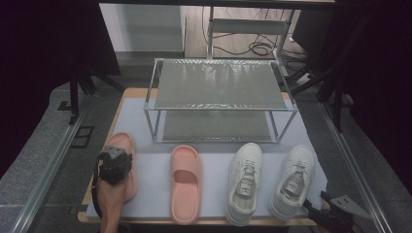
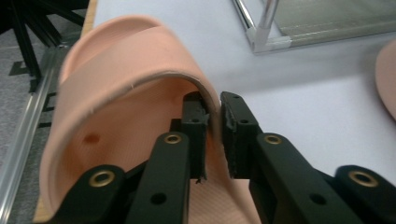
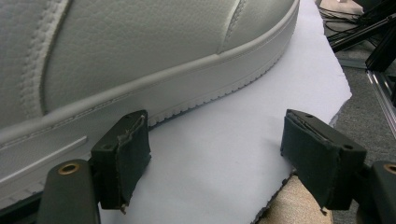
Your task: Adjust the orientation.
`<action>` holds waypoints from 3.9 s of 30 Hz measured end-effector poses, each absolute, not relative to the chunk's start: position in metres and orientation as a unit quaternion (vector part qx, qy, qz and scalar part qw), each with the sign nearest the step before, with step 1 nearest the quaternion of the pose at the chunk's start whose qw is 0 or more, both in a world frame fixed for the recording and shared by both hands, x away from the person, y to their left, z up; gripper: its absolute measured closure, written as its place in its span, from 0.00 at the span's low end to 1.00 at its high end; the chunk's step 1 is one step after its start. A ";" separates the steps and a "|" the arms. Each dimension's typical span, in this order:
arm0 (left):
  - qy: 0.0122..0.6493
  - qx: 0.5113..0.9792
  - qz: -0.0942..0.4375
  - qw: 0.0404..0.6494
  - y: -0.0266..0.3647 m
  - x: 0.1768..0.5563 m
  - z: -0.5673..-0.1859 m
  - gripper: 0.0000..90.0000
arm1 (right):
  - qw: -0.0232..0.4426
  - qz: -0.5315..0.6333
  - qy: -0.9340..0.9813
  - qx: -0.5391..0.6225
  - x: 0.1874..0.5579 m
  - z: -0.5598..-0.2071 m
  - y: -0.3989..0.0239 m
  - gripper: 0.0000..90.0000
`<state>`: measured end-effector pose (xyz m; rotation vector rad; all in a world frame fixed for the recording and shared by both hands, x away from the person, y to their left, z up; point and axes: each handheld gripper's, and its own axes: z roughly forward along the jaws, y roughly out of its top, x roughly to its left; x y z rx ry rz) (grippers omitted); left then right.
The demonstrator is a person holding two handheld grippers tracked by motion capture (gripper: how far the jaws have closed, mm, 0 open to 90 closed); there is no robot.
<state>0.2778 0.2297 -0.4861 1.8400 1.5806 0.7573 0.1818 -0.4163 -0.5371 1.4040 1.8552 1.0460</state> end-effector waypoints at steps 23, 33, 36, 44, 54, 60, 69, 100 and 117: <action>0.532 0.729 0.277 0.331 0.212 0.220 -0.470 0.95 | 0.292 0.393 0.695 0.527 0.182 -0.537 -0.416 0.26; 0.490 0.757 0.273 0.334 0.177 0.216 -0.469 0.95 | 0.292 0.393 0.695 0.527 0.182 -0.537 -0.416 0.26; 0.486 0.762 0.271 0.330 0.169 0.222 -0.472 0.95 | 0.292 0.393 0.695 0.527 0.182 -0.537 -0.416 0.26; 0.477 0.772 0.271 0.322 0.152 0.233 -0.479 0.95 | 0.292 0.393 0.695 0.527 0.182 -0.537 -0.416 0.26; 0.465 0.777 0.265 0.331 0.132 0.249 -0.478 0.95 | 0.291 0.393 0.695 0.526 0.182 -0.537 -0.416 0.26; 0.463 0.776 0.269 0.334 0.125 0.263 -0.476 0.95 | 0.292 0.394 0.695 0.526 0.182 -0.537 -0.416 0.26; 0.462 0.774 0.272 0.337 0.115 0.284 -0.475 0.95 | 0.292 0.394 0.695 0.526 0.182 -0.538 -0.417 0.26; 0.462 0.778 0.279 0.321 0.087 0.368 -0.475 0.94 | 0.292 0.398 0.695 0.524 0.181 -0.538 -0.417 0.26; 0.452 0.782 0.266 0.338 0.098 0.353 -0.465 0.78 | 0.293 0.400 0.692 0.524 0.181 -0.539 -0.417 0.26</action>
